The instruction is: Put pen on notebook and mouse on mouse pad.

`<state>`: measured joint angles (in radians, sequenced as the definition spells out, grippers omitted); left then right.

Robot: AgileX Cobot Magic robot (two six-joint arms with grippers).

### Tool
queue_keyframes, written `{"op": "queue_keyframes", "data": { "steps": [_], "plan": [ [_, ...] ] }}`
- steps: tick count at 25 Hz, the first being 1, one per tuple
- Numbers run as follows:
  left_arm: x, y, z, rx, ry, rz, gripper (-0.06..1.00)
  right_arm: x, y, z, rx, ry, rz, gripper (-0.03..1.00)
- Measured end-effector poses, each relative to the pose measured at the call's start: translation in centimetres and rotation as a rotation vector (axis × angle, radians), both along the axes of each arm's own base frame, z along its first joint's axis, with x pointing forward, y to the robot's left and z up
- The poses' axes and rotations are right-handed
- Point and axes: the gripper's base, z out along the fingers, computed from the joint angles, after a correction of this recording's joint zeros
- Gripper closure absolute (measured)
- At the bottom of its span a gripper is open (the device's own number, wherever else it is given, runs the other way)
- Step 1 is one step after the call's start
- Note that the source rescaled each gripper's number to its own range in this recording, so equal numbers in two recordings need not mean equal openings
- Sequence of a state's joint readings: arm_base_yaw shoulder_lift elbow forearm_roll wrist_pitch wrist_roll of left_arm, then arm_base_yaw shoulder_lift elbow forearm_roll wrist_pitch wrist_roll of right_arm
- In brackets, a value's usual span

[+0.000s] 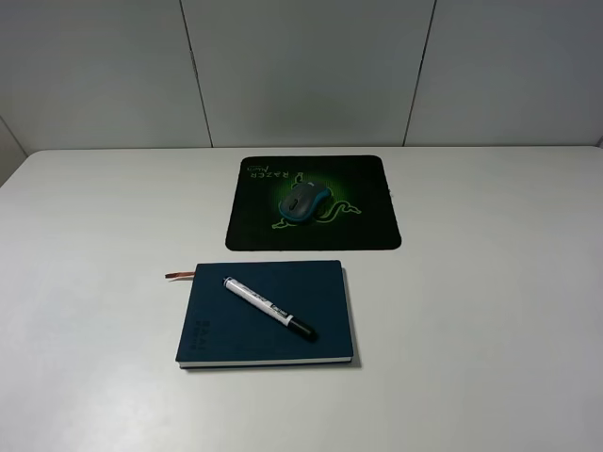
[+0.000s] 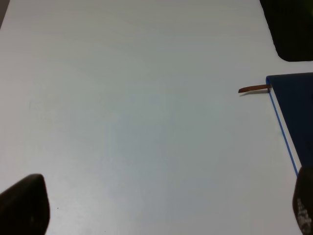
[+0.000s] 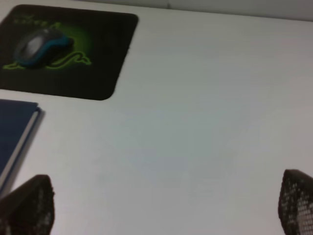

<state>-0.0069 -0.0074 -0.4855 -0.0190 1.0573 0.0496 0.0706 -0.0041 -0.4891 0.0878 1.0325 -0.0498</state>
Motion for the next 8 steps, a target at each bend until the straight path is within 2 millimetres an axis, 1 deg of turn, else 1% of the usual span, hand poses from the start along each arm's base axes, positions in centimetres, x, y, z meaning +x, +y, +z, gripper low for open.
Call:
{"op": "queue_keyframes", "data": {
  "steps": [8],
  "plan": [
    [0.0,0.0,0.0,0.0,0.0,0.0,-0.06,0.01,0.01,0.0,0.0,0.0,-0.022,-0.03]
  ]
}}
